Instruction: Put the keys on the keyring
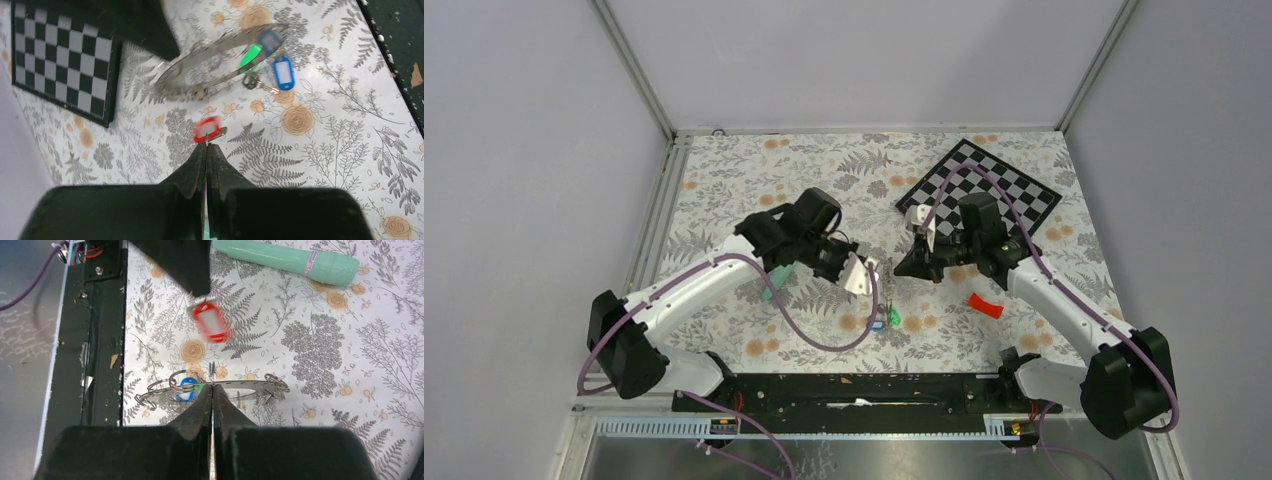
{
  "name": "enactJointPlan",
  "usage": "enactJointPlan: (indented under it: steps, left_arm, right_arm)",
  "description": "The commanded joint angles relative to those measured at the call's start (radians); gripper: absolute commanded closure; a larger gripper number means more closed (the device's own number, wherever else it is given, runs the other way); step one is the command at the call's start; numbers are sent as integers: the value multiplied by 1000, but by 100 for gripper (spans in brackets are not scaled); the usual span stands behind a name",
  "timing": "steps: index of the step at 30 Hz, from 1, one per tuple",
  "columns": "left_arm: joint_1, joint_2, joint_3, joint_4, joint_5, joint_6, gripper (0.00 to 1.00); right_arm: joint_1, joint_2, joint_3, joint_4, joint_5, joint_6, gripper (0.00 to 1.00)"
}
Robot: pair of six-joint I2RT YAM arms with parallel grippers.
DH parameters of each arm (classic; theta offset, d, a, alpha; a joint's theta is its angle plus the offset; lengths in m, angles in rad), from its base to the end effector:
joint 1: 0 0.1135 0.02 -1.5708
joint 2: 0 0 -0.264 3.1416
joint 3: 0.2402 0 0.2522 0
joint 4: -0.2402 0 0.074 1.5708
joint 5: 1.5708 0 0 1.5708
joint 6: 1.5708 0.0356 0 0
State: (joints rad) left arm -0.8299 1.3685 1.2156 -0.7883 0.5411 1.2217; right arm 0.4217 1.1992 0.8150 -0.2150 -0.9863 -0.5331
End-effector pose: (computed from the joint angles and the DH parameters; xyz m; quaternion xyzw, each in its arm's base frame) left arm 0.1753 -0.2188 0.3096 0.8264 0.4042 -0.1912 0.3421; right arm 0.2169 0.1298 0.2705 -0.5542 0.5903 0.3951 0.4340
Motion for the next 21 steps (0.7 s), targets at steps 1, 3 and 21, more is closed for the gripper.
enactJointPlan:
  steps: [1, 3, 21]
  left_arm:
    - [97, -48, 71, 21, 159, -93, 100]
    - [123, -51, 83, 32, 219, -151, 100]
    - [5, 53, 54, 272, 149, -338, 100]
  right_arm:
    - [-2, -64, 11, -73, 38, -141, 100]
    - [3, -83, 6, -103, 53, -211, 100]
    - [134, -202, -49, -125, 284, -558, 100]
